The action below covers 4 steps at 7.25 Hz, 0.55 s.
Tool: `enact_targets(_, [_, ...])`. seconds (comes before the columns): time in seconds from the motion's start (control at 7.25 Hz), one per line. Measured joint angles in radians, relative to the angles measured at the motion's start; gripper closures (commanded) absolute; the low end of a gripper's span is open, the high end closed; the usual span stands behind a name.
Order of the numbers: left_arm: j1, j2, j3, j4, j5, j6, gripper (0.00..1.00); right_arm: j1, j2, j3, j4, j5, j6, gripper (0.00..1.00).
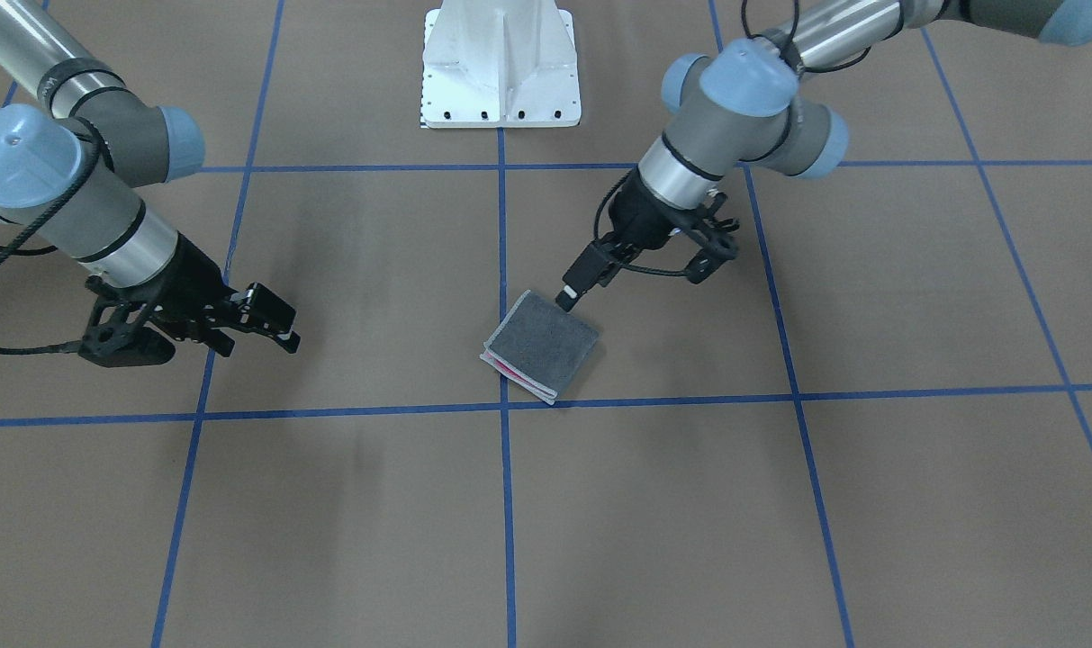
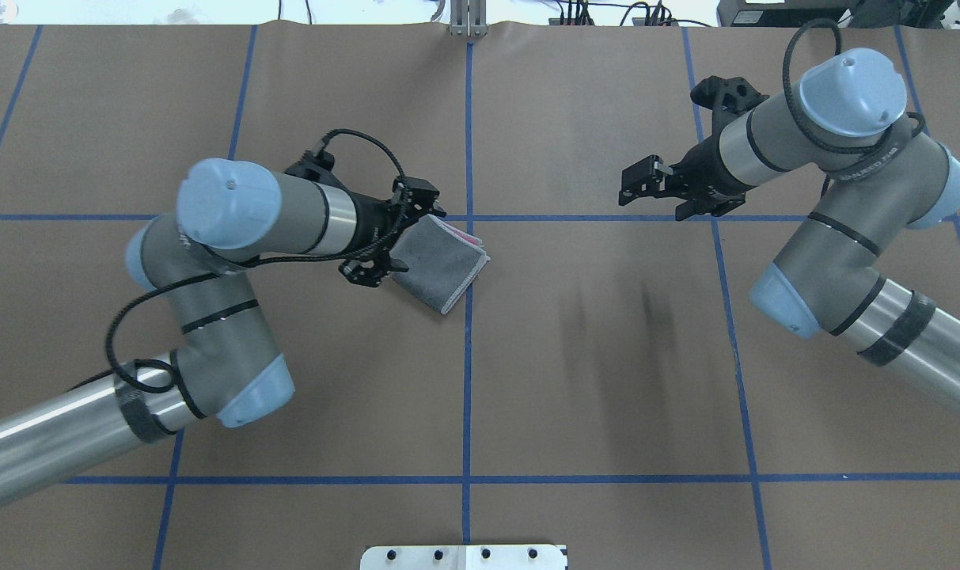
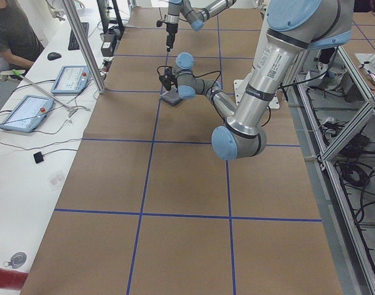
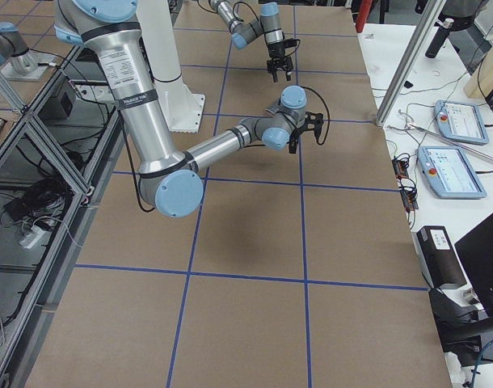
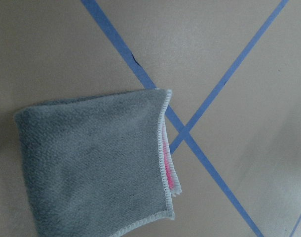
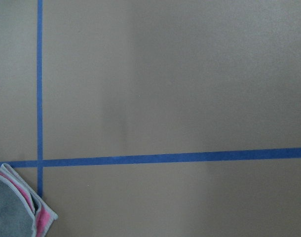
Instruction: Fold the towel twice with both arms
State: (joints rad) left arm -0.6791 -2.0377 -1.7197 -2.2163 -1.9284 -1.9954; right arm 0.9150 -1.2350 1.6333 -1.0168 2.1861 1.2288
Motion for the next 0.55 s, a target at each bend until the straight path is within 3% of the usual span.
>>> enact_targets(0.28, [-0.087,0.190,-0.188,0.188,-0.031,0.393,0.00,0.084,-0.106,0.034,-0.004,0.009,-0.104,0.00])
enact_targets(0.55, [-0.191,0.359,-0.281,0.334,-0.035,0.861,0.00,0.169,-0.195,0.045,-0.061,0.027,-0.352,0.00])
